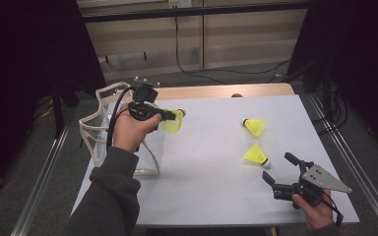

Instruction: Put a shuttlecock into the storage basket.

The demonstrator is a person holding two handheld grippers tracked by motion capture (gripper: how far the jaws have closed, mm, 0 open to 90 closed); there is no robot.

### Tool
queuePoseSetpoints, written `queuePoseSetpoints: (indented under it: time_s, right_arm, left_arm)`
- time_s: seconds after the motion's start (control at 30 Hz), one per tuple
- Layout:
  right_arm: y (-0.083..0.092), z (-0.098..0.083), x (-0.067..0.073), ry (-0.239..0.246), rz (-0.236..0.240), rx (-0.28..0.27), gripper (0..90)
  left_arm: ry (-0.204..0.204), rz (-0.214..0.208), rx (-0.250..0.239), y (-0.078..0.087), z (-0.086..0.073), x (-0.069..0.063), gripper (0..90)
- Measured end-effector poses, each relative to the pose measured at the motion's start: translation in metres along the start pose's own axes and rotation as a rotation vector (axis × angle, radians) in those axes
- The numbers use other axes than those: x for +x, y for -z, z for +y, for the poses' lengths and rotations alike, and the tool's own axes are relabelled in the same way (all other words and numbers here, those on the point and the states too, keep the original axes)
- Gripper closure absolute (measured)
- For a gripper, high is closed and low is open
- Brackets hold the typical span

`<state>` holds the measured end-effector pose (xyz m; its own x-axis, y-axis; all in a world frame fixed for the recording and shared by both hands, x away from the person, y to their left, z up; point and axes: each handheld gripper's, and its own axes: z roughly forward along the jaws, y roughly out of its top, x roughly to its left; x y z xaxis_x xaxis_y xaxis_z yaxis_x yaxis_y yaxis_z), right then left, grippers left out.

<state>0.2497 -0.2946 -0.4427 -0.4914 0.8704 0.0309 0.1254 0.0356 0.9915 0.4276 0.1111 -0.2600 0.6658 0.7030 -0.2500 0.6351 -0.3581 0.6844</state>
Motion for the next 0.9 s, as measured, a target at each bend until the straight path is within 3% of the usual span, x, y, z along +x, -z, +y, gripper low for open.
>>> queuePoseSetpoints:
  time_s: [0.9]
  right_arm:
    - [0.001,0.0,0.0,-0.002,0.001,-0.001,1.6]
  left_arm:
    - [0.019,0.025,-0.021,0.008,0.012,0.008,84.4]
